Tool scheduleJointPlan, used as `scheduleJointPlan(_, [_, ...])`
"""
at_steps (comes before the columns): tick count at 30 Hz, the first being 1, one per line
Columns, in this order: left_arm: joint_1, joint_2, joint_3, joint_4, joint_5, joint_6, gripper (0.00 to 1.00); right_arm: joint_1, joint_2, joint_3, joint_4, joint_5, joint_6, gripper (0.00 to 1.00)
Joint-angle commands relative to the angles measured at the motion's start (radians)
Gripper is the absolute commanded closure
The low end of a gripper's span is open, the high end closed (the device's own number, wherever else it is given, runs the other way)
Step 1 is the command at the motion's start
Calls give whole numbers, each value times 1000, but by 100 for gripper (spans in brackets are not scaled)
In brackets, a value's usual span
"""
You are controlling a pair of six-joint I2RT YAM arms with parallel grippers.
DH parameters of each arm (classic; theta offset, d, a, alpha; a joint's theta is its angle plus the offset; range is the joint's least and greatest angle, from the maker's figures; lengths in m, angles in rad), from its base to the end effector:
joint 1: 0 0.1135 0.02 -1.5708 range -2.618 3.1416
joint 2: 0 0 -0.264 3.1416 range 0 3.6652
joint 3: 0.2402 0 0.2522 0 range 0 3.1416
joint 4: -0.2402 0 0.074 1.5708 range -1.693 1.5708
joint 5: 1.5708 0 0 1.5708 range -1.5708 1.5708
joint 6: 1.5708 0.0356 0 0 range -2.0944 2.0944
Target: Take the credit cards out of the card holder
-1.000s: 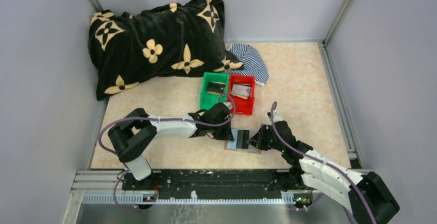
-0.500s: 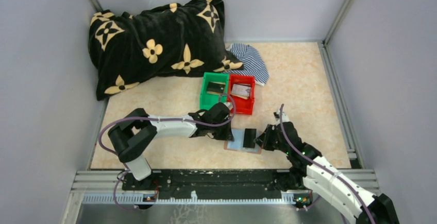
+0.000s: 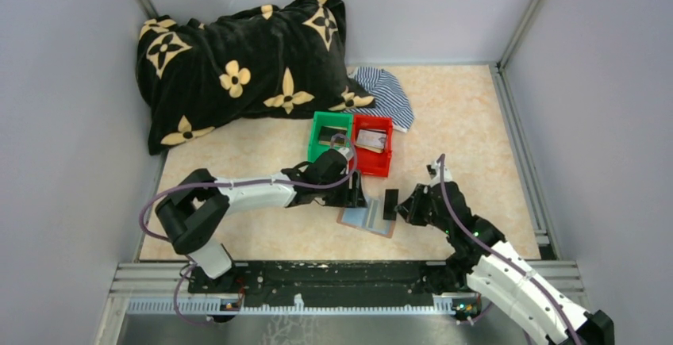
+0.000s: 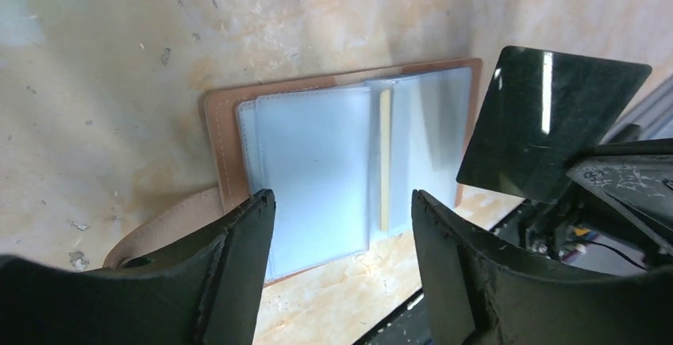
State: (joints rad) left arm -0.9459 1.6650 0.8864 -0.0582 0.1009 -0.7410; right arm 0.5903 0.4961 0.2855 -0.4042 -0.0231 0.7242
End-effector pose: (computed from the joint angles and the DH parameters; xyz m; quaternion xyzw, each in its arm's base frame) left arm 0.1929 -0.2735 0.1658 0.1133 0.9255 -0.2990 0.2031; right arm 0.1071 0.0727 0.1834 0.0541 0.8862 0.2891 0.3579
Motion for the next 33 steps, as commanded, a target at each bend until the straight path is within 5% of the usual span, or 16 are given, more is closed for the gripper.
scheduleJointPlan(1, [33, -79, -54, 113, 116, 18, 30, -9, -31, 92, -17, 0, -26, 100])
scheduleJointPlan(7, [60, -106, -140, 414, 424, 10, 30, -9, -51, 116, 7, -62, -38, 100])
scheduleJointPlan(13, [69, -82, -262, 907, 673, -144, 32, -9, -21, 135, 66, -136, -42, 100])
scheduleJointPlan(20, [77, -10, -322, 1093, 689, -213, 38, -9, -27, 178, 67, -171, -52, 100])
scheduleJointPlan(23, [89, 63, -364, 1284, 689, -294, 46, -9, -37, 179, 69, -184, -51, 100])
scheduleJointPlan(28, [124, 211, -405, 1663, 718, -490, 46, -9, -41, 188, 63, -184, -49, 100])
scheduleJointPlan(33, [143, 263, -411, 1781, 719, -561, 46, -9, -41, 203, 47, -180, -49, 100])
